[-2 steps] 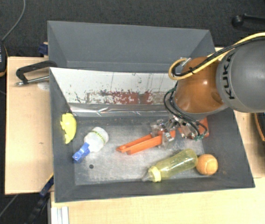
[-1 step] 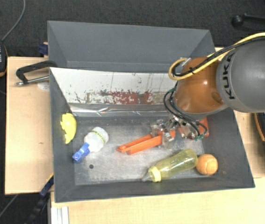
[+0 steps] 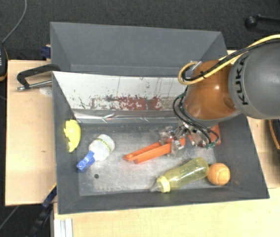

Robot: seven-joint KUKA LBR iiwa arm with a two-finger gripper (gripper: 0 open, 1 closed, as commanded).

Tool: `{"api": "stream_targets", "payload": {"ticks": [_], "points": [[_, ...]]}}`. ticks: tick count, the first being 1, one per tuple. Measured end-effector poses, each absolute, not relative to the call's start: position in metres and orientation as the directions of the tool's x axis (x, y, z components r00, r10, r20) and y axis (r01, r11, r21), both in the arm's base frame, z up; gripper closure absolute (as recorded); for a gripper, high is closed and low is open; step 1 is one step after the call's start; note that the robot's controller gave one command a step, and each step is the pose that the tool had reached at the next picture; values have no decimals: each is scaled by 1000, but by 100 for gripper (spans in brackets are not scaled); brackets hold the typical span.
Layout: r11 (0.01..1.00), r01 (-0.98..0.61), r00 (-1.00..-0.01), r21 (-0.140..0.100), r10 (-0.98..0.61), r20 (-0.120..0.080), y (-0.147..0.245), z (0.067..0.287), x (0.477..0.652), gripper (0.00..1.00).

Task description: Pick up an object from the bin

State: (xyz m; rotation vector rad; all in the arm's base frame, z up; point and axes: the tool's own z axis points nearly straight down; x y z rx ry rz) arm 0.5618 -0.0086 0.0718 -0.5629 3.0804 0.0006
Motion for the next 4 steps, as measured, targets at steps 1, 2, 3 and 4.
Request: {"api": "stream_targets", "payload": {"ticks": [1, 2, 3, 4], "points": [[935, -354, -935, -2, -354, -10, -9, 72, 562, 100], [935, -354, -935, -2, -354, -10, -9, 72, 562, 100], [935, -354, -935, -2, -354, -10, -9, 72, 562, 100], [935, -354, -935, -2, -354, -10, -9, 72, 562, 100]]}}
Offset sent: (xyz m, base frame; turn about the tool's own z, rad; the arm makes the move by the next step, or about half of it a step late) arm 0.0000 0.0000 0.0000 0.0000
